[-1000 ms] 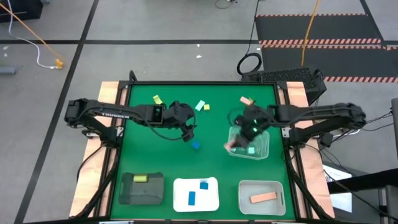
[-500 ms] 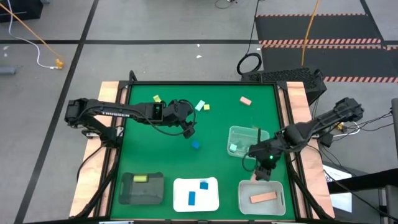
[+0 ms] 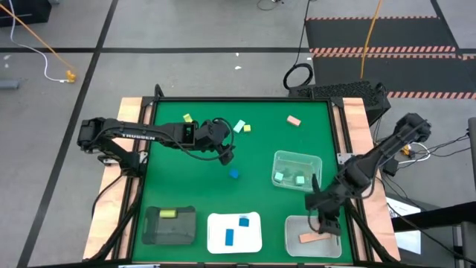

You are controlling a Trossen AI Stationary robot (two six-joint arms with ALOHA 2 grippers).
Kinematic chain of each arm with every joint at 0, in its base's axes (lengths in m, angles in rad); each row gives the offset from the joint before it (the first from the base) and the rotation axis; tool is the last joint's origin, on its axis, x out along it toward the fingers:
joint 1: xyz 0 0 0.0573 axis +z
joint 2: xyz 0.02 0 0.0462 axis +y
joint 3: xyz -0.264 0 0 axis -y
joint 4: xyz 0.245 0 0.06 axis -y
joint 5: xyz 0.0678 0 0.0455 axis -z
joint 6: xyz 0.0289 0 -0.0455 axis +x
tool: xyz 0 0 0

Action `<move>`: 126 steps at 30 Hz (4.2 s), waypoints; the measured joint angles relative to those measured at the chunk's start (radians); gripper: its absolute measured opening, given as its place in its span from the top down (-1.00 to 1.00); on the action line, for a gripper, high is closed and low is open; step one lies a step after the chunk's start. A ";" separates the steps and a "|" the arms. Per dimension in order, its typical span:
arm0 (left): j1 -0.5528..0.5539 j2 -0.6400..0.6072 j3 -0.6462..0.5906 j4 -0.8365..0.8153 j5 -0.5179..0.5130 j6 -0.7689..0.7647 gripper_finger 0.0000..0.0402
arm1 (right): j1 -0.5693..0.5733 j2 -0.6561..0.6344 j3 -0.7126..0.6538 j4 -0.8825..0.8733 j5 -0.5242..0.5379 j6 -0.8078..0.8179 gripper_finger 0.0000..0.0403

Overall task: Sort & place blocks by color
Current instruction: Put the left brown block into the gray bin, then put the left green block into the black bin

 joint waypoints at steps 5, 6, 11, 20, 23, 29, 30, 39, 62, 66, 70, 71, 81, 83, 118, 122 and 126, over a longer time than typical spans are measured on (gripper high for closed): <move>0.003 0.000 0.000 -0.025 0.000 -0.009 -0.36 | 0.041 0.000 -0.087 0.136 0.052 0.100 0.34; 0.004 0.000 0.000 -0.026 0.000 -0.014 -0.36 | 0.043 0.000 -0.101 0.157 0.053 0.121 0.31; 0.010 0.000 0.000 -0.028 0.000 -0.030 -0.36 | 0.043 0.000 -0.155 0.240 0.053 0.140 0.04; 0.019 0.000 0.000 -0.092 0.000 -0.034 -0.36 | 0.042 0.000 -0.161 0.338 0.053 -0.010 -0.25; 0.020 0.000 0.000 -0.134 0.000 -0.024 -0.36 | 0.038 0.000 -0.161 0.387 0.055 -0.052 -0.23; 0.049 0.000 0.000 -0.254 -0.111 -0.214 -0.36 | 0.005 0.000 -0.161 0.404 0.056 -0.053 -0.21; 0.063 0.000 0.000 -0.285 -0.133 -0.281 -0.36 | -0.003 0.000 -0.161 0.406 0.056 -0.053 -0.21; 0.266 0.000 -0.001 -0.587 -0.152 -0.609 -0.36 | -0.132 0.000 -0.161 0.409 0.046 -0.192 -0.21; 0.460 0.151 -0.007 -0.539 -0.052 -0.550 -0.36 | -0.796 -0.079 -0.161 0.386 0.052 -0.731 -0.21; 0.466 0.188 -0.007 -0.524 -0.012 -0.611 -0.36 | -0.918 -0.080 -0.161 0.407 0.048 -0.844 -0.21; 0.468 0.199 -0.007 -0.486 0.011 -0.695 -0.36 | -1.038 -0.085 -0.161 0.454 0.012 -0.968 -0.21; 0.469 0.198 -0.007 -0.477 0.011 -0.721 -0.36 | -1.069 -0.090 -0.161 0.475 -0.017 -0.994 -0.21; 0.501 0.197 -0.007 -0.459 -0.003 -0.922 -0.36 | -1.352 -0.163 -0.161 0.503 -0.139 -1.223 -0.21; 0.512 0.198 -0.007 -0.459 -0.005 -0.940 -0.36 | -1.394 -0.176 -0.161 0.508 -0.141 -1.252 -0.21; 0.670 0.336 -0.005 -0.390 0.099 -0.753 0.95 | -1.670 -0.179 -0.161 0.590 -0.128 -1.336 -0.21; 0.661 0.336 -0.005 -0.398 0.102 -0.721 0.96 | -1.670 -0.179 -0.161 0.590 -0.126 -1.335 -0.21; 0.644 0.336 -0.005 -0.438 0.106 -0.696 0.95 | -1.669 -0.179 -0.161 0.590 -0.126 -1.283 -0.21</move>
